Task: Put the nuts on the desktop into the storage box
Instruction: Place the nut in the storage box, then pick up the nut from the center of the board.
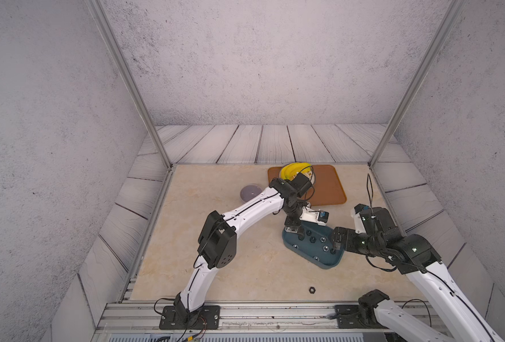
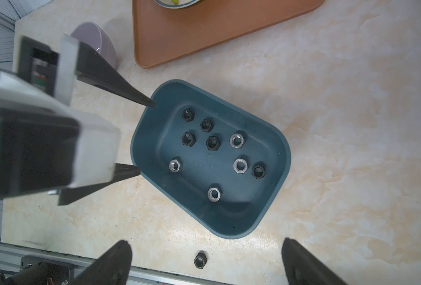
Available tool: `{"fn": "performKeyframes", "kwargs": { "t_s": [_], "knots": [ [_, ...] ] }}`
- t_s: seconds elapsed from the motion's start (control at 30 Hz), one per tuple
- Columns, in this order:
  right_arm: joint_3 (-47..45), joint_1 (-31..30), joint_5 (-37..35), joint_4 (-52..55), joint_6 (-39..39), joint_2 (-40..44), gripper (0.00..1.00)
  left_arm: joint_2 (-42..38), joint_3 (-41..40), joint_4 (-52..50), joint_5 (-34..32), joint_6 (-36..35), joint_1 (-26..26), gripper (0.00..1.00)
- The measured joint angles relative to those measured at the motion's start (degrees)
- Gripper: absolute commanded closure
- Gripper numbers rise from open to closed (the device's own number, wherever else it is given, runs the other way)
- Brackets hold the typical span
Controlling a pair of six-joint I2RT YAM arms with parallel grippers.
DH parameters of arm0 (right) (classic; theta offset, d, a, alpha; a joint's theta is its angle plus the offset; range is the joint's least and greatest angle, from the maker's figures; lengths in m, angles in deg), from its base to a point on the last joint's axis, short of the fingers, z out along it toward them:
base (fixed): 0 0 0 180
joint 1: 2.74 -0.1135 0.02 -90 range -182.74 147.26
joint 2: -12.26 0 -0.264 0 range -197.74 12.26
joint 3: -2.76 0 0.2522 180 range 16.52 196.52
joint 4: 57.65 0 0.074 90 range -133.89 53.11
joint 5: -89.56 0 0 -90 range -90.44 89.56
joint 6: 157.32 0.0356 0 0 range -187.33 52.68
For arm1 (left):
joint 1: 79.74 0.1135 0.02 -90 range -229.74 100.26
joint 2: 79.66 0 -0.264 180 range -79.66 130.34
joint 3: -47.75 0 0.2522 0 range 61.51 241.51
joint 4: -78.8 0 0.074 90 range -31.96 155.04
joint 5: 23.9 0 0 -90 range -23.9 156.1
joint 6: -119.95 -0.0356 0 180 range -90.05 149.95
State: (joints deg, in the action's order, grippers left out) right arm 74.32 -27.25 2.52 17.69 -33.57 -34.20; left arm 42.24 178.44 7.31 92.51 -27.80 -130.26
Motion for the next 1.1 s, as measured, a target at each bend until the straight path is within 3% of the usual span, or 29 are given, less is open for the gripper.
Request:
{"fn": "performKeyframes", "kwargs": {
  "t_s": [0.03, 0.07, 0.37, 0.63, 1.1],
  "knots": [
    [0.04, 0.00, 0.42, 0.57, -0.04, -0.22, 0.01, -1.07, -0.46, -0.24, 0.26, -0.07, 0.20, 0.12],
    [0.07, 0.00, 1.20, 1.38, -0.20, -0.50, 0.01, -2.36, -1.11, -0.44, 0.63, -0.35, 0.55, 0.01],
    [0.09, 0.00, 10.93, 5.68, -0.94, -9.01, 0.01, -12.28, -10.10, -1.18, 9.81, 0.83, 6.03, 0.02],
    [-4.04, -1.31, 14.75, 1.99, 1.90, -8.02, 0.12, -21.88, -25.00, 1.57, 21.86, 2.19, 12.02, 0.02],
    [-13.66, -17.11, 9.31, -7.04, 12.90, -13.38, 0.14, -33.97, -48.81, 14.19, 30.01, 6.97, 19.06, 0.02]
  ]
}}
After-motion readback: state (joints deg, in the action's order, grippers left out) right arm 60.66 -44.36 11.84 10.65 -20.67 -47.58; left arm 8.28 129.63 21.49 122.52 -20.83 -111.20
